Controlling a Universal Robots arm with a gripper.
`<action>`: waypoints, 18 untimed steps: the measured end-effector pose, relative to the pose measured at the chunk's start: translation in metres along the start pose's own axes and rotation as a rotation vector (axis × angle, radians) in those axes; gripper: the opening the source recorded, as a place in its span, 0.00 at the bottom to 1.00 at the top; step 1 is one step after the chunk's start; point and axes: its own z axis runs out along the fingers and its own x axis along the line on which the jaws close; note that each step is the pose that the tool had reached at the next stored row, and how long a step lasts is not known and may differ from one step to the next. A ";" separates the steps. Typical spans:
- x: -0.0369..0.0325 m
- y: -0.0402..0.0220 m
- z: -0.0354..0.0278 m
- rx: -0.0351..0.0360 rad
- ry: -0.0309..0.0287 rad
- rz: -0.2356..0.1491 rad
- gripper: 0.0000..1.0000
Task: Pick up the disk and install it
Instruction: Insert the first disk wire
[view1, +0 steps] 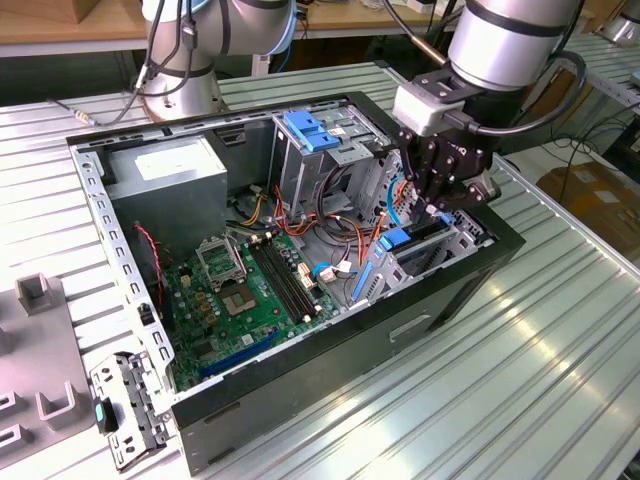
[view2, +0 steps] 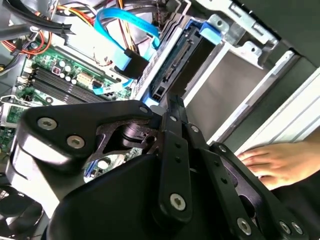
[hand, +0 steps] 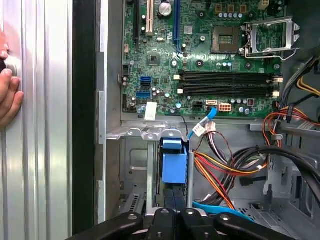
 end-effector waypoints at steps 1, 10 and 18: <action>0.0000 -0.0016 -0.0013 0.0002 0.0004 0.000 0.11; -0.0031 -0.0112 -0.0015 0.0000 0.0163 -0.001 0.11; -0.0097 -0.0320 -0.0009 -0.0001 0.0205 -0.001 0.11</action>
